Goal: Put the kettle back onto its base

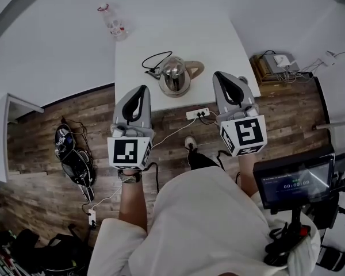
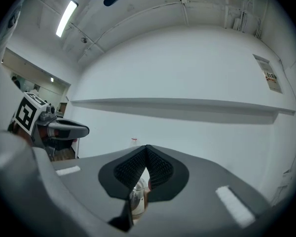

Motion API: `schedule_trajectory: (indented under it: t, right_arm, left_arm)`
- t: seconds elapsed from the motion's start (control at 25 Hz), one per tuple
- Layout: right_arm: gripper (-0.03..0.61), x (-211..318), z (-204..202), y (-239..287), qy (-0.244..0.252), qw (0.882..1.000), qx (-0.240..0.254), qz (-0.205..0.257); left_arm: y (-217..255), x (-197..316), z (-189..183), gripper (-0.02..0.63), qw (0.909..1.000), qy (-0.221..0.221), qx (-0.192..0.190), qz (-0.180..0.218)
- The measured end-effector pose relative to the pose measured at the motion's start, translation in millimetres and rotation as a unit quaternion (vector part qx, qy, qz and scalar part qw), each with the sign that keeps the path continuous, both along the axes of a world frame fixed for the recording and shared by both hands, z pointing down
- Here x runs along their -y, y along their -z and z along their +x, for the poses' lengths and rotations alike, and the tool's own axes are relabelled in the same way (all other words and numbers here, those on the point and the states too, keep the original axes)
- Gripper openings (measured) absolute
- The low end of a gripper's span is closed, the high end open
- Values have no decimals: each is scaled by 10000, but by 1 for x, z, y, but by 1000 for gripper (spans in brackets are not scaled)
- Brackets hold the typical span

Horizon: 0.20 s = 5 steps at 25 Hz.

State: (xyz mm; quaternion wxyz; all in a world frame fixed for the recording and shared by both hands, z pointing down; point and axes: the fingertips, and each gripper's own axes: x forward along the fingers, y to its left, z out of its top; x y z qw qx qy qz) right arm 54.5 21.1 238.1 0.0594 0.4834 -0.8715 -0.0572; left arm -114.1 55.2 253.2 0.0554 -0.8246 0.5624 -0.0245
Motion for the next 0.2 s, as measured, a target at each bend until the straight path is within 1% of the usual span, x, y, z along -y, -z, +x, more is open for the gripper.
schedule_trajectory:
  t: [0.2]
  right_arm:
    - [2, -33, 4, 8, 52, 10000, -25, 80]
  left_arm:
    - [5, -31, 9, 6, 10000, -10, -17, 12]
